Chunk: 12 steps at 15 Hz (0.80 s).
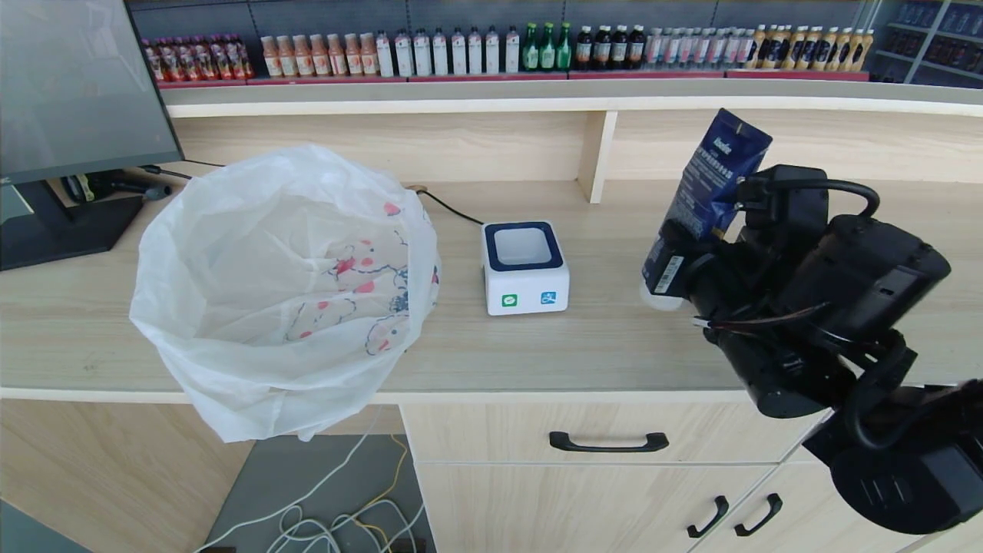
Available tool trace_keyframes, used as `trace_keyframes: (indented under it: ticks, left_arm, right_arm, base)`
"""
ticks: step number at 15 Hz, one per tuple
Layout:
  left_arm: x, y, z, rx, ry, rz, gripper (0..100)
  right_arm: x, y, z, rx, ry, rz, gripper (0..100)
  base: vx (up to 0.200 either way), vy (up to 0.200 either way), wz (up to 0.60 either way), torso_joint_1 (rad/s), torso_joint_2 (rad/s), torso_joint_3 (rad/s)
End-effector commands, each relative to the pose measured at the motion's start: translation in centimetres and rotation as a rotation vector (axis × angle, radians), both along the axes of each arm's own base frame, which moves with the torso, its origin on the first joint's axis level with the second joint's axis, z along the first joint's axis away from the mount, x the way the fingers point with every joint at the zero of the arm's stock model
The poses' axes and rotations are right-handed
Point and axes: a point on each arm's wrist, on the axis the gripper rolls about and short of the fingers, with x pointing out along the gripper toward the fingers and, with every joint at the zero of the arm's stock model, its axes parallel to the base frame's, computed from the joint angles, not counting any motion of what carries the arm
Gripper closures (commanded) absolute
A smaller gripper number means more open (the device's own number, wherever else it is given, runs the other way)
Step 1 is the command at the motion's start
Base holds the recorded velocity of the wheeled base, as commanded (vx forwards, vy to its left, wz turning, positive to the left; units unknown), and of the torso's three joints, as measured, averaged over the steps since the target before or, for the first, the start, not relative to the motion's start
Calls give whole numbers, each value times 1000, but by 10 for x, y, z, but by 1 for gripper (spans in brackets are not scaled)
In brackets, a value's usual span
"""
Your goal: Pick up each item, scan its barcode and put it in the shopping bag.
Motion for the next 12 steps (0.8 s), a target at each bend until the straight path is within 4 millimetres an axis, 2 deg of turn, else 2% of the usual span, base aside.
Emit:
trace_keyframes:
  ticks: [1,5,12]
  left_arm:
    - [0,0,0,0,0,0,0]
    - [0,0,0,0,0,0,0]
    - [0,0,0,0,0,0,0]
  right_arm:
    - [-18,-10,11,14,-27,17,100]
    - [-42,-23,13,6,-27,32,100]
    - [-88,-54,3,-12,-6,57,100]
  base:
    - [0,0,0,0,0,0]
    - [0,0,0,0,0,0]
    - [0,0,0,0,0,0]
